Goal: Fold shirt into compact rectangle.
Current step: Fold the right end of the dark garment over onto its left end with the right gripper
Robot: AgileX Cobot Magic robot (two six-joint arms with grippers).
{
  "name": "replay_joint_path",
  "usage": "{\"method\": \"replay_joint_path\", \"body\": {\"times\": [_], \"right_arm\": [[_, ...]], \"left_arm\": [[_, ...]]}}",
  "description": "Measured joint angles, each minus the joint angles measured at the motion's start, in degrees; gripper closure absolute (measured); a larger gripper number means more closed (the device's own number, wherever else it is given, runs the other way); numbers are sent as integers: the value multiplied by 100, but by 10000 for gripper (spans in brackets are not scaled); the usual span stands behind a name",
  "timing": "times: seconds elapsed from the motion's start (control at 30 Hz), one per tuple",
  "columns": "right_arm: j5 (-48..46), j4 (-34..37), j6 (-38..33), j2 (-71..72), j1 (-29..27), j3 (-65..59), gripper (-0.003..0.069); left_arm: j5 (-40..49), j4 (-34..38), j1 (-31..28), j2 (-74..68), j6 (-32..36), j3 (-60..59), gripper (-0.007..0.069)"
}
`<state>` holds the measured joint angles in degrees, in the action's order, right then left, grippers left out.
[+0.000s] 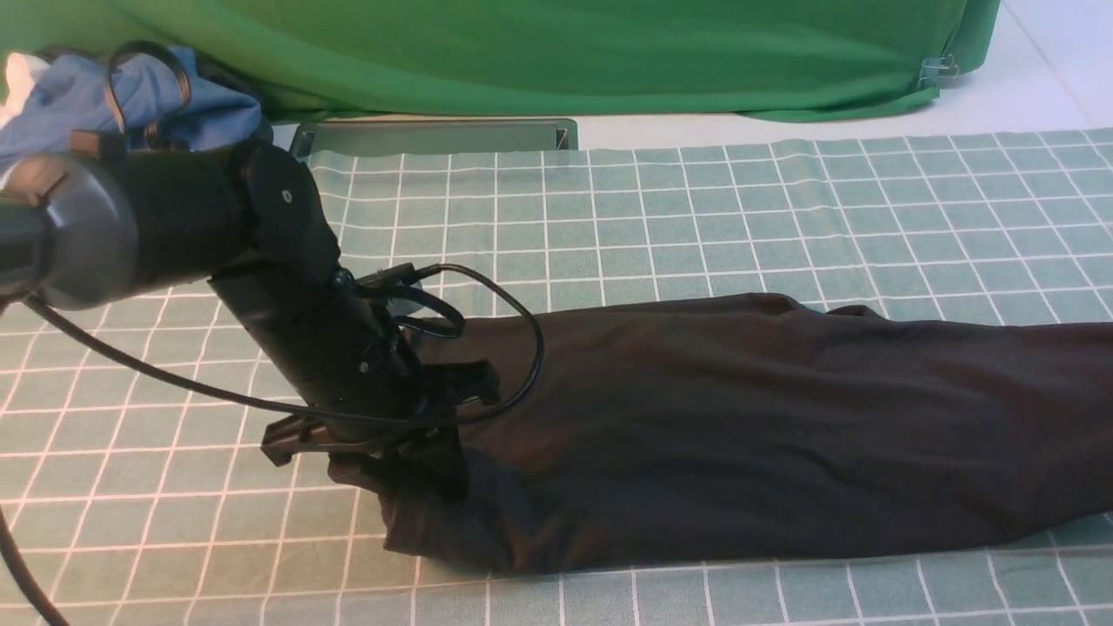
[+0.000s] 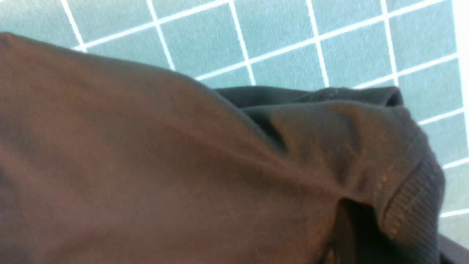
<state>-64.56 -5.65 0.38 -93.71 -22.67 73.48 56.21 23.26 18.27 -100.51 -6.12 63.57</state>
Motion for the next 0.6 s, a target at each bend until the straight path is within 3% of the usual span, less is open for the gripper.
{"method": "replay_joint_path", "body": {"times": [0.23,0.6], "right_arm": [[-76,10,-144,0,0,381,618],[-417,5,-202,0,-17,929,618]], "left_arm": [[400,-161,-137,0,19,139,136],[958,-459,-673,40,-151,1322,106]]}}
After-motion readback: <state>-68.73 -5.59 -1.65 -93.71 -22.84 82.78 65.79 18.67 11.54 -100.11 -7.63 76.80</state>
